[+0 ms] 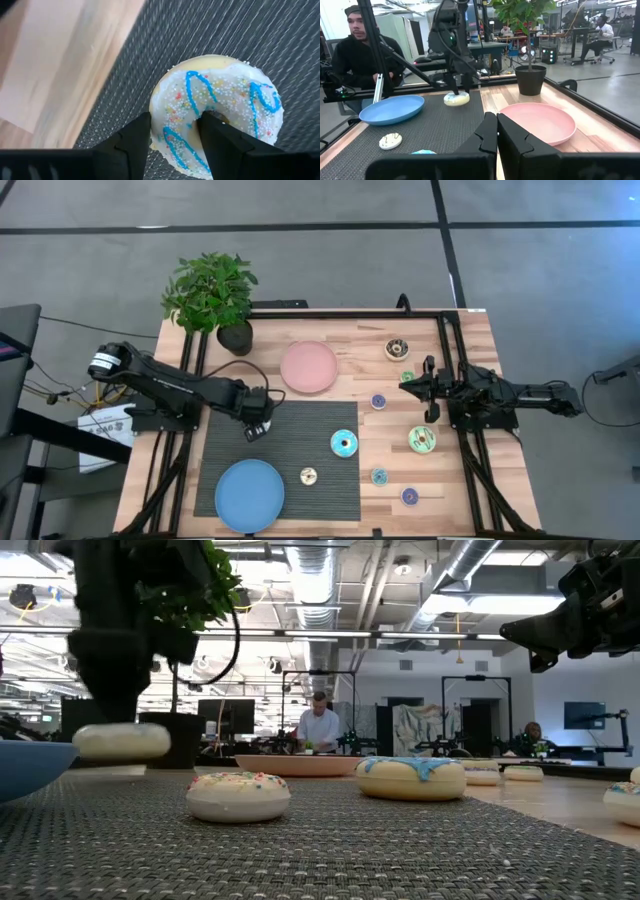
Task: Pick & Place donuts
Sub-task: Put the big white donut on the blue plate
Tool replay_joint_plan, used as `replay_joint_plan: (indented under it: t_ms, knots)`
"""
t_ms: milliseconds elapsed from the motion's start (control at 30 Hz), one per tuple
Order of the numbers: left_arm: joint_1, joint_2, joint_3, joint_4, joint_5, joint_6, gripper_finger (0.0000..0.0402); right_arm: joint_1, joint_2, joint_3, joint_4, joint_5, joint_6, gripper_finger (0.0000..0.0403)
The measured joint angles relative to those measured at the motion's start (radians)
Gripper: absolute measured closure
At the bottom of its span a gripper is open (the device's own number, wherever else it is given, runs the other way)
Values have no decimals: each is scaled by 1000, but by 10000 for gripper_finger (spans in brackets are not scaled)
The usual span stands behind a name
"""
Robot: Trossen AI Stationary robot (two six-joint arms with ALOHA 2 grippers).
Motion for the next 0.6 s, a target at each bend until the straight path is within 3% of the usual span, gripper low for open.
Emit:
replay_joint_plan:
  t_ms: [333,600]
  knots:
    - [-22,0,161,-19,11,-137,243,0,0,0,0,0,0,403]
    - [-185,-1,261,-23,-7,-409,243,0,0,0,0,0,0,403]
